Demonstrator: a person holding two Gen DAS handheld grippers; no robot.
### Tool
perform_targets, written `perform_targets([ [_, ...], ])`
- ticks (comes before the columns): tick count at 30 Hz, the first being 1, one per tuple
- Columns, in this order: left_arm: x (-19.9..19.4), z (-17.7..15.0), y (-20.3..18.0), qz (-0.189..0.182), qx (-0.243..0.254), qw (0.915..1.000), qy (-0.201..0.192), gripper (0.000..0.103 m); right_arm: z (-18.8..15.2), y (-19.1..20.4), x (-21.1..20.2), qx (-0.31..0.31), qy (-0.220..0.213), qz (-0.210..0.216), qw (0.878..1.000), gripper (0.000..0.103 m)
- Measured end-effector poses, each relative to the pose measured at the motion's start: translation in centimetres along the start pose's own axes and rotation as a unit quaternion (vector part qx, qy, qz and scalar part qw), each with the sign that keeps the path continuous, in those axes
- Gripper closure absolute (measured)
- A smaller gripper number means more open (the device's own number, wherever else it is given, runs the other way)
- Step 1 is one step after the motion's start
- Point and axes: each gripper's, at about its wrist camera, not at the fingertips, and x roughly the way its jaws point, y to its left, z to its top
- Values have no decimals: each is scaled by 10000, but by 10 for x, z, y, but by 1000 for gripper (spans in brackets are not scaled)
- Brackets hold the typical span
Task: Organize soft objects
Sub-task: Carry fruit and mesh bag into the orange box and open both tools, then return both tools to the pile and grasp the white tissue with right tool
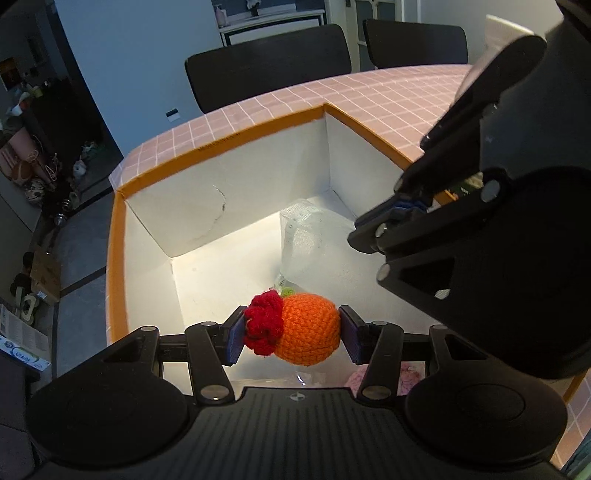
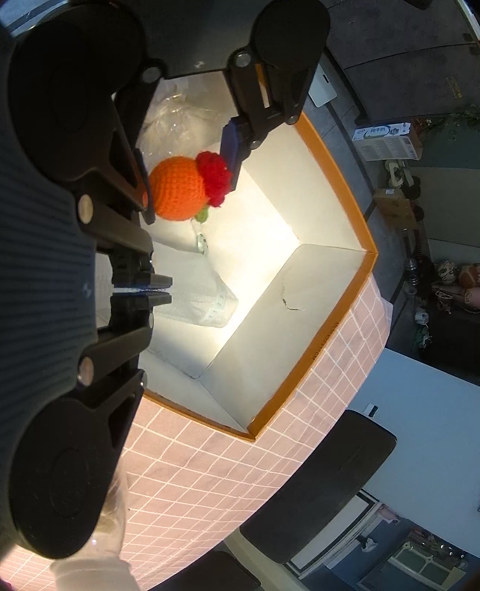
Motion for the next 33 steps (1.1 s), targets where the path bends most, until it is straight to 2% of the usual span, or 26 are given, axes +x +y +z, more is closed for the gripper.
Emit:
perform_targets([
  [3,4,0,2,100,-28,9998,177,43,0,0,0,-2,1,-22,10000,100],
  [7,9,0,3,103,-102,9991,391,40,-1,1,-7,-9,-69,-42,10000,80],
  [15,0,1,1,116,-229,9981,555,29,-7,3,-26,-124,-243,21,9996,78],
  [25,-51,-4,-11,519,-199,9982,231,28,-20,1,-76,-124,-729,291,9968,74],
  [33,-104,-1,-49,634,-190,9969,-413,29,-57,-16,-139,-58,-1295,432,9906,70],
])
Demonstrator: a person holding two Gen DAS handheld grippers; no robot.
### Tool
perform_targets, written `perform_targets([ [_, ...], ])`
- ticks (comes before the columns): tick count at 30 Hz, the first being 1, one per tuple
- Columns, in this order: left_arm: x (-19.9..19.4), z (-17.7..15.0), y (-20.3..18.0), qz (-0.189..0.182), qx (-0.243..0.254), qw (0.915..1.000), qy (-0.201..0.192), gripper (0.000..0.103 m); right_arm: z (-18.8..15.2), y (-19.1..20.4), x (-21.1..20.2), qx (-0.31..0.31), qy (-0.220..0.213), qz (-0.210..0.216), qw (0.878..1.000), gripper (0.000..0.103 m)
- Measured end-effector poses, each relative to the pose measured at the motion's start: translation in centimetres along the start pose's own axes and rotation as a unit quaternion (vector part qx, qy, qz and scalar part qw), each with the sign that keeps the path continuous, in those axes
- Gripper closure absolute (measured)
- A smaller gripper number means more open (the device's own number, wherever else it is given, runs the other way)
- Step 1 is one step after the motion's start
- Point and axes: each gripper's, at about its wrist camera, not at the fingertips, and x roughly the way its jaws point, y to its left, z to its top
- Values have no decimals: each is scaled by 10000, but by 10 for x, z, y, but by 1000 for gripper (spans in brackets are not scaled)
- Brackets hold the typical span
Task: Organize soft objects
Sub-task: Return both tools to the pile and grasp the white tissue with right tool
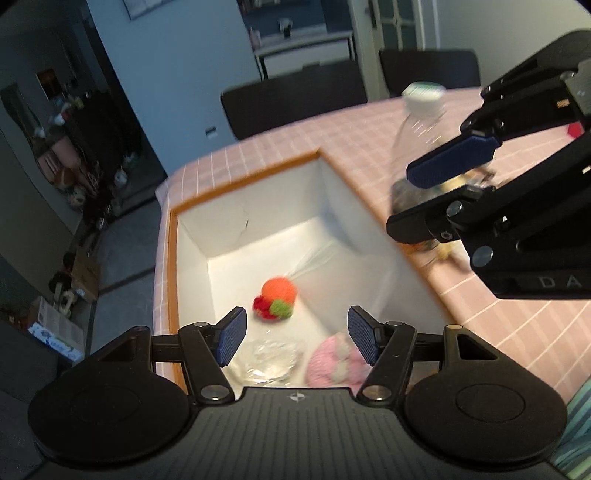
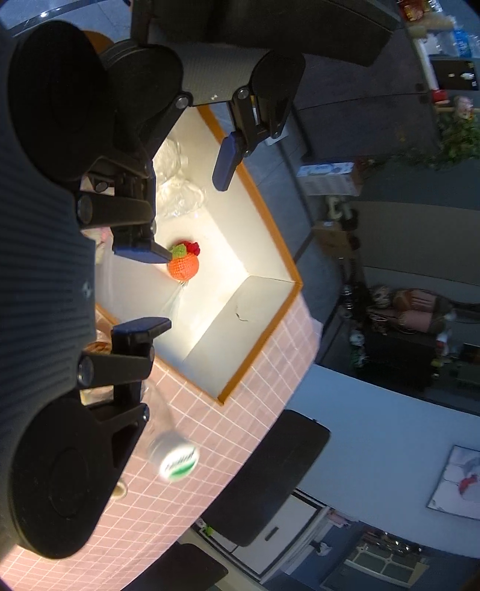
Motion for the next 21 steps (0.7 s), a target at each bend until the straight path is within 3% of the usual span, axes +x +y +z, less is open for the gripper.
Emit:
perform_targets([
  [6,-33,10,-37,-306,12,9974,-653,29,-33,-29,-52,243,-345,-178,9990,63],
  [11,-38,18,-76,-668,70,9927,-1004,29,-69,-72,-81,651,-445,-484,9957,53],
  [16,-18,27,-129,-899,696,9868,-1152,29,-111,-118,-83,1263,-225,-738,9890,49],
  [21,24,38,-166,-996,972,9854,-982,29,-152,-156,-71,1748,133,-862,9807,49],
])
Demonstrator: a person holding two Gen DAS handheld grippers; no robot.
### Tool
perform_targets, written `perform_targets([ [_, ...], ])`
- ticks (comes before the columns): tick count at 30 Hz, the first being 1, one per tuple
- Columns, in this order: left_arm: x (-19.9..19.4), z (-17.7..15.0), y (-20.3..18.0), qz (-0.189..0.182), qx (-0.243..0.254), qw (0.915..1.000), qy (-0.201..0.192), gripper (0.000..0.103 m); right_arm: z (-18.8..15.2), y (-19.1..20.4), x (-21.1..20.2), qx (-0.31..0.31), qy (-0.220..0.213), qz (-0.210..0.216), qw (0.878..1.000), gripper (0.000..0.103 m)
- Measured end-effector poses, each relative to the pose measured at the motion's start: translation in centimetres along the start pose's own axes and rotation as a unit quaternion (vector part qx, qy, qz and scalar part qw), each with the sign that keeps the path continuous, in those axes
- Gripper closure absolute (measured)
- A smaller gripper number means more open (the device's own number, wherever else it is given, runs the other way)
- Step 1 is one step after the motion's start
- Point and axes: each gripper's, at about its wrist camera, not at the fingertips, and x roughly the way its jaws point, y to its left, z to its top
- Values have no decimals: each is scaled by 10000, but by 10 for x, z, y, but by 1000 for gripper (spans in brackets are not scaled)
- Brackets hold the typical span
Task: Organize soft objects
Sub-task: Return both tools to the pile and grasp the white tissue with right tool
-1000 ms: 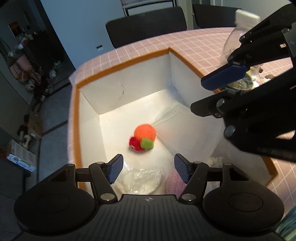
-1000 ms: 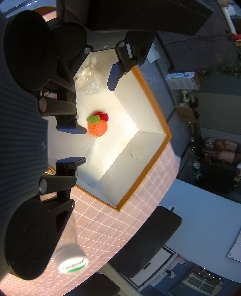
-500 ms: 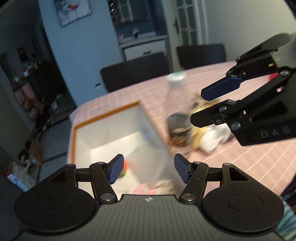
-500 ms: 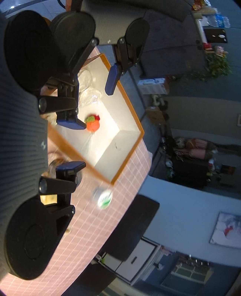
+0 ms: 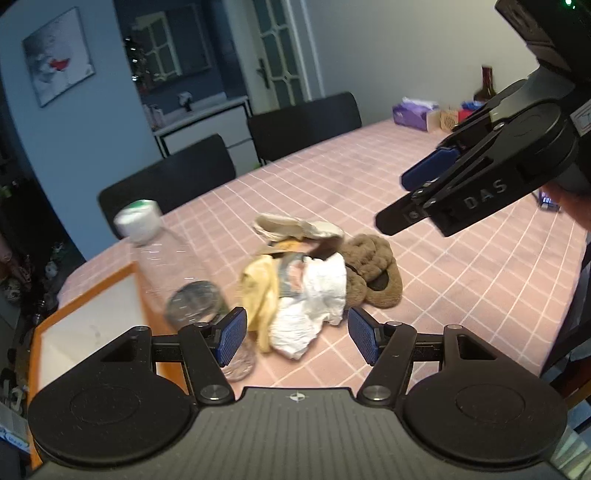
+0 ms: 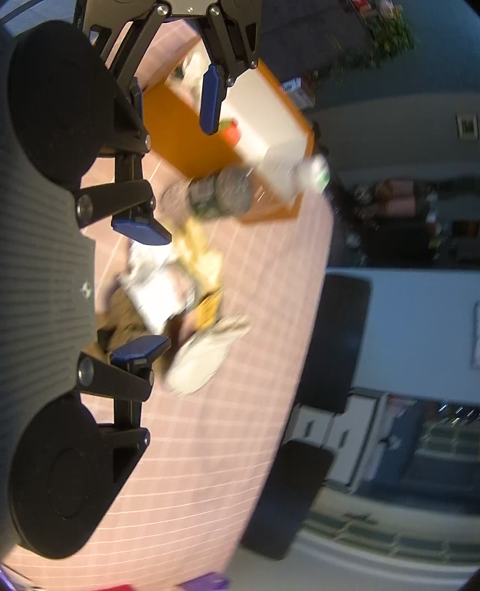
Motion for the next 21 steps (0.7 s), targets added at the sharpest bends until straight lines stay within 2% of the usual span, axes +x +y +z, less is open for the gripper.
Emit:
perform_targets([
  [4,35,-5,-12,55,-22,9997,232,29,-15,-24,24,181,285,-27,9994,49],
  [9,66,-3,-9,100,-60,9986,524,30,-26,-42,55,193,518,186,9983,50],
  [12,78,0,-8,227,-1,9981,565,30,-23,-44,74,172,563,375,9976,50],
  [17,93,3,-3,165,-50,9970,758,33,-8,-39,102,191,514,772,9955,51],
  [21,105,2,-2,183,-40,9958,901,33,2,-30,125,109,582,904,9941,50],
])
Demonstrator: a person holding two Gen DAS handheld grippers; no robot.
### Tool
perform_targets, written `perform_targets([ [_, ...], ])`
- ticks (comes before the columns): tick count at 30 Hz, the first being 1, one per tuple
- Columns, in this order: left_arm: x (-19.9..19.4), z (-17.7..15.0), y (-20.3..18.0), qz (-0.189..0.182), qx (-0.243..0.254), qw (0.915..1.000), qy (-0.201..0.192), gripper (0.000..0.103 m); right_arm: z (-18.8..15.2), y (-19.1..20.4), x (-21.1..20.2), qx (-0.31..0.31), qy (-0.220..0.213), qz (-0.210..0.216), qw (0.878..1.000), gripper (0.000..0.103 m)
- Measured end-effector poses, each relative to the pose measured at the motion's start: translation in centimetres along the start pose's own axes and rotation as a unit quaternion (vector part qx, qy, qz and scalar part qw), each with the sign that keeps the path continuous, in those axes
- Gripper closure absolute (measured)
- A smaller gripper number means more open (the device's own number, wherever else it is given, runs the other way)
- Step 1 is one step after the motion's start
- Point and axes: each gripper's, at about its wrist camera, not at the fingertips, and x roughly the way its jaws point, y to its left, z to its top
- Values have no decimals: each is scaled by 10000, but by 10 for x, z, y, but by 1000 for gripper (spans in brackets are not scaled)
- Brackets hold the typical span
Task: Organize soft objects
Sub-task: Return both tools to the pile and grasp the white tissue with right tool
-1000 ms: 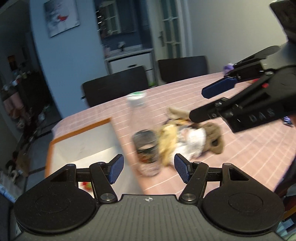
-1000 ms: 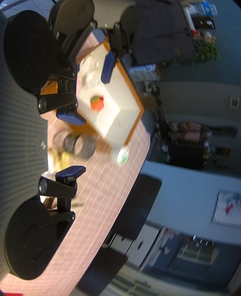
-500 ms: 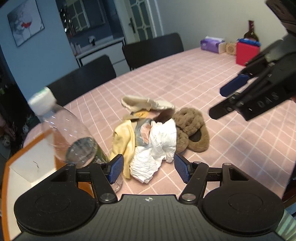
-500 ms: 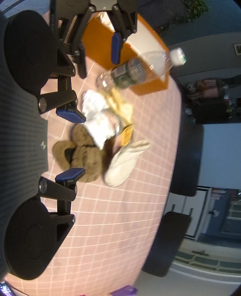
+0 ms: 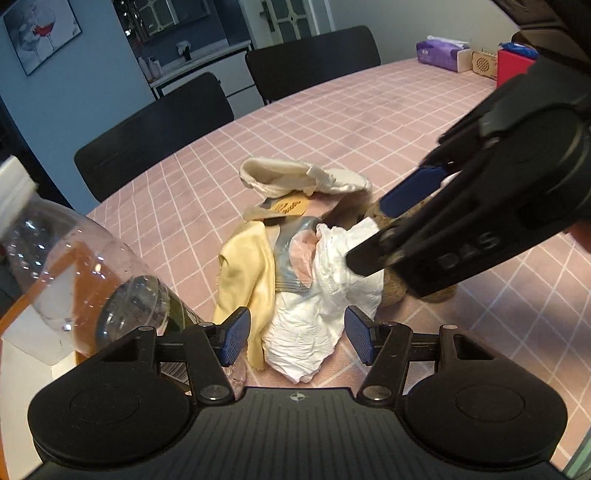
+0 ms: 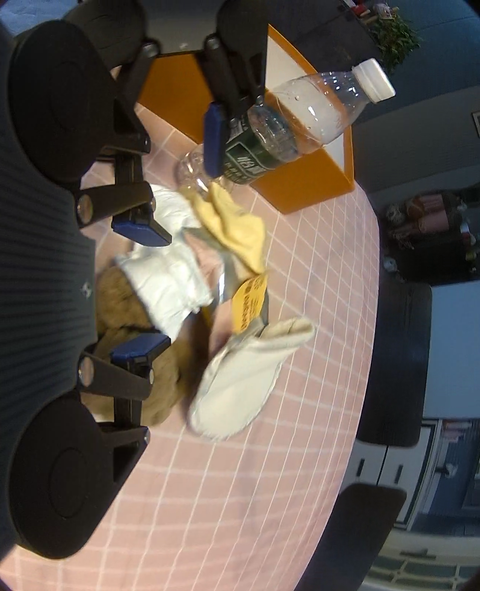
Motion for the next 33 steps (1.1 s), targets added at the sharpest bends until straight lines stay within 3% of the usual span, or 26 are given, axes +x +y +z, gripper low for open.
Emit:
perform_targets([
  [3,5,-1,0,-44,-17,10000,64,33,5,2,16,-52,74,49,9999,51],
  [4,5,-1,0,-50,-9,9999,87,33,5,4,19,-101,94,40,9999,60],
  [5,6,-2,1,-54,-9,9999,114,33,5,6,22,-154,124,14,9998,77],
  [8,7,-4,2,-107,-12,9998,172,33,1,7,21,-286,65,-7,9996,95],
  [16,3,-18,-4,-369,114,9991,176,32,-19,7,-7,-330,313,182,9988,98],
  [23,-13,-30,-15,-545,139,9984,-82,29,-51,0,-39,-414,488,91,9979,98],
  [26,-13,-32,-17,-404,-14,9990,-175,28,-62,-5,-46,-370,545,48,9978,98],
  [30,1,-31,-19,95,-208,9997,-128,30,-74,-9,-50,-271,594,-13,9979,98],
  [32,9,-30,-20,237,-224,9995,-48,37,-76,-10,-51,-200,599,-49,9980,98],
  [33,13,-30,-21,291,-212,9993,-6,47,-77,-11,-52,-172,596,-69,9981,98],
])
